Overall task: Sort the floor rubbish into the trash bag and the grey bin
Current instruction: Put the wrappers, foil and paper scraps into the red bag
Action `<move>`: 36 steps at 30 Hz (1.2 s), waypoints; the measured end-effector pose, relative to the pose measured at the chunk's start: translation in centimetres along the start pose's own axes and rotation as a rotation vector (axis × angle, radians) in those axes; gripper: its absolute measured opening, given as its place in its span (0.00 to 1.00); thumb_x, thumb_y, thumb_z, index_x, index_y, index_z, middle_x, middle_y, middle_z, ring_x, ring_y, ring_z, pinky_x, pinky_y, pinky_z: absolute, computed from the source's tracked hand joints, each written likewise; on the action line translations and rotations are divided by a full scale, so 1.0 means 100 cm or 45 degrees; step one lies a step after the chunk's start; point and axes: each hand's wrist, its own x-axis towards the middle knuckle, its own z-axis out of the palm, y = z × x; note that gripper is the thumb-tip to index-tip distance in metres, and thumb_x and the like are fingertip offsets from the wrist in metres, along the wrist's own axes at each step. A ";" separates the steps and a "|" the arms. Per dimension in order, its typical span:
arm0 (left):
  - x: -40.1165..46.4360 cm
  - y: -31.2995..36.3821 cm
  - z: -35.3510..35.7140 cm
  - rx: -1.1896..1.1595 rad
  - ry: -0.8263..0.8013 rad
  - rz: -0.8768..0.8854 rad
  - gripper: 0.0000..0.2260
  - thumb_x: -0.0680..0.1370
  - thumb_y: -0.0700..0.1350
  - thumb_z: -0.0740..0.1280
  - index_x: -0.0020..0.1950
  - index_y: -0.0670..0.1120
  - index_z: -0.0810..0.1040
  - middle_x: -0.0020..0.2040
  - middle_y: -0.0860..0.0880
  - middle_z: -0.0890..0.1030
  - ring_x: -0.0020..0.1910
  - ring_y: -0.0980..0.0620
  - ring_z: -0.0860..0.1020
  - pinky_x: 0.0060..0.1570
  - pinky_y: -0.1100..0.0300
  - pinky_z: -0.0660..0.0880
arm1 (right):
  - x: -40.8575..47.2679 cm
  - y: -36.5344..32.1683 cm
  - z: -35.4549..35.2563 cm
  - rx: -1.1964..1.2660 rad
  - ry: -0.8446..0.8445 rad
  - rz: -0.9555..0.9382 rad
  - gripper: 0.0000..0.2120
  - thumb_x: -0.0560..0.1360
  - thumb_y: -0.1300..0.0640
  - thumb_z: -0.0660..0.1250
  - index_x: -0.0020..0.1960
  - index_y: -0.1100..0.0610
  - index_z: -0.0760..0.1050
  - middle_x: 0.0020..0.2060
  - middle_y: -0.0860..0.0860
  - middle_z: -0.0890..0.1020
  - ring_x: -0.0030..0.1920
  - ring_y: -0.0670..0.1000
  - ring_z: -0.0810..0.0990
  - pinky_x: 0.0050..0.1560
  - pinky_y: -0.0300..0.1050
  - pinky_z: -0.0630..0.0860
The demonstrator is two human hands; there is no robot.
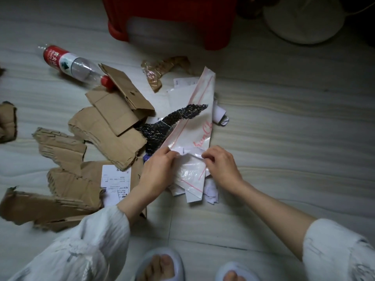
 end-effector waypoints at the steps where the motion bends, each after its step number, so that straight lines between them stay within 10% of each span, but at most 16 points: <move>1: -0.001 0.001 -0.003 -0.040 0.063 -0.045 0.10 0.76 0.41 0.64 0.56 0.45 0.79 0.52 0.46 0.77 0.49 0.45 0.77 0.38 0.57 0.68 | -0.004 0.001 -0.005 0.063 0.039 0.039 0.07 0.73 0.66 0.65 0.48 0.63 0.80 0.47 0.57 0.80 0.46 0.53 0.76 0.46 0.32 0.63; 9: -0.036 0.002 0.014 0.099 -0.125 0.123 0.07 0.73 0.42 0.68 0.49 0.42 0.76 0.56 0.45 0.74 0.53 0.44 0.75 0.39 0.54 0.73 | -0.058 0.026 -0.013 0.263 -0.218 0.387 0.24 0.71 0.65 0.67 0.64 0.55 0.66 0.40 0.48 0.76 0.39 0.48 0.74 0.43 0.35 0.65; 12: -0.040 -0.001 0.028 0.237 -0.314 0.244 0.16 0.72 0.38 0.66 0.59 0.37 0.72 0.72 0.39 0.64 0.71 0.39 0.63 0.64 0.48 0.69 | -0.063 0.029 0.000 0.035 -0.334 0.302 0.24 0.72 0.62 0.66 0.67 0.57 0.65 0.59 0.53 0.74 0.59 0.54 0.73 0.54 0.38 0.65; 16: -0.035 0.002 0.025 0.403 -0.437 0.270 0.21 0.75 0.36 0.60 0.68 0.39 0.63 0.77 0.44 0.47 0.76 0.45 0.49 0.73 0.53 0.56 | -0.063 0.015 0.012 -0.225 -0.341 0.182 0.21 0.74 0.51 0.66 0.63 0.58 0.65 0.59 0.55 0.69 0.58 0.58 0.72 0.53 0.47 0.68; 25: -0.044 0.003 0.035 0.424 -0.216 0.267 0.24 0.62 0.37 0.78 0.54 0.42 0.75 0.64 0.39 0.75 0.64 0.41 0.73 0.55 0.54 0.76 | -0.071 0.012 0.015 -0.384 -0.461 0.120 0.11 0.74 0.68 0.55 0.56 0.62 0.68 0.56 0.59 0.71 0.55 0.61 0.73 0.50 0.50 0.67; 36: -0.051 0.062 -0.018 -0.046 -0.070 0.205 0.05 0.79 0.41 0.58 0.52 0.41 0.71 0.44 0.38 0.80 0.42 0.37 0.77 0.37 0.47 0.73 | -0.112 0.009 -0.075 0.052 -0.181 0.435 0.09 0.79 0.59 0.55 0.40 0.55 0.67 0.40 0.53 0.77 0.44 0.55 0.76 0.43 0.40 0.65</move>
